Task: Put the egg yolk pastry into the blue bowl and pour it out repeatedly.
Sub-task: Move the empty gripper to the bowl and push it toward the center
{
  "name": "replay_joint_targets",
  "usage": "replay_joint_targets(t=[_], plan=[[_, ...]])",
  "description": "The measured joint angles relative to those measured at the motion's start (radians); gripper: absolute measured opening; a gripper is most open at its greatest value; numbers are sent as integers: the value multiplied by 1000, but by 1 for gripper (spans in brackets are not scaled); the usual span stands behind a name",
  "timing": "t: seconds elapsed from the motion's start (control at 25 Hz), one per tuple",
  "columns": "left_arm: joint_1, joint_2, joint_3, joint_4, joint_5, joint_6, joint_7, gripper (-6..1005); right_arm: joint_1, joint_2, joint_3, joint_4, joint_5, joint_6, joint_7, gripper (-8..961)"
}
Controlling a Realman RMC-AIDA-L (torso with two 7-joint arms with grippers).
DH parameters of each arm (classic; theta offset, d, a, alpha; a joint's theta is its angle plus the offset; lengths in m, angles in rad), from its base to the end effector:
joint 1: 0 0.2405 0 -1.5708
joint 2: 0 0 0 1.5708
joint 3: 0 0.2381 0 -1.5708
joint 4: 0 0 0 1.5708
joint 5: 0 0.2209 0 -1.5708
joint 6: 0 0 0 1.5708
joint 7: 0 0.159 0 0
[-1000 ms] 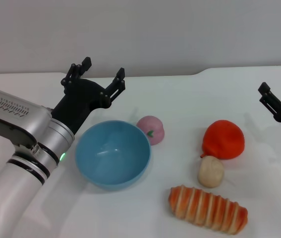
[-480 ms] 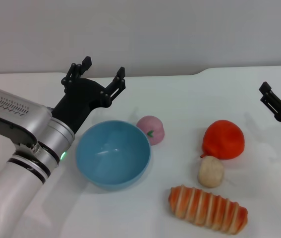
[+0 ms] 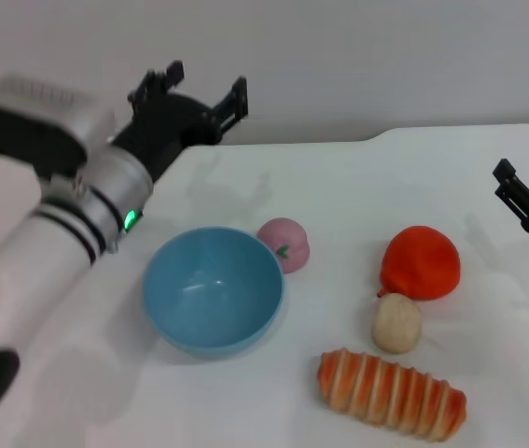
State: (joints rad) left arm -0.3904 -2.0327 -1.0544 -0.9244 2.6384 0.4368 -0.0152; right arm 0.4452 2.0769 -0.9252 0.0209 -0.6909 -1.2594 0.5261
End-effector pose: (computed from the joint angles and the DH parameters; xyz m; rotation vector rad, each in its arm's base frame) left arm -0.1710 0.3950 -0.0618 -1.9507 -0.5388 -0.7258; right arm 0.3350 0.3224 -0.0158 -1.6928 0.7489 0.8495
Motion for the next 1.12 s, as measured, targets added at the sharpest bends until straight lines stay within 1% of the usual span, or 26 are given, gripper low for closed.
replay_joint_targets(t=[0.16, 0.28, 0.32, 0.36, 0.48, 0.68, 0.8, 0.92, 0.96, 1.12], plan=[[-5, -6, -147, -148, 108, -288, 4, 840, -6, 0, 0, 0, 2, 0, 0, 793], [-15, -6, -208, -227, 162, -452, 7, 840, -9, 0, 0, -1, 2, 0, 0, 793], [-23, -6, -239, -261, 172, -551, 18, 840, -10, 0, 0, 0, 2, 0, 0, 793], [-24, -6, -241, -263, 173, -562, 20, 840, -10, 0, 0, 0, 2, 0, 0, 793], [-44, -7, -302, -322, 171, -767, 82, 839, -12, 0, 0, 0, 2, 0, 0, 793], [-72, -19, -402, -422, 164, -1074, 227, 839, -12, 0, 0, -1, 2, 10, 0, 793], [-109, -19, -483, -467, 139, -1263, 299, 839, -11, -1, 0, -2, 2, 14, 0, 793], [-135, -19, -551, -505, 95, -1409, 380, 839, -11, -1, 0, -3, 0, 16, 0, 793], [-142, -19, -565, -510, 88, -1438, 392, 839, -11, -1, 0, -5, -1, 17, -1, 793], [-216, -18, -688, -506, 84, -1664, 446, 840, -11, -1, -4, -7, -2, 17, -1, 793]])
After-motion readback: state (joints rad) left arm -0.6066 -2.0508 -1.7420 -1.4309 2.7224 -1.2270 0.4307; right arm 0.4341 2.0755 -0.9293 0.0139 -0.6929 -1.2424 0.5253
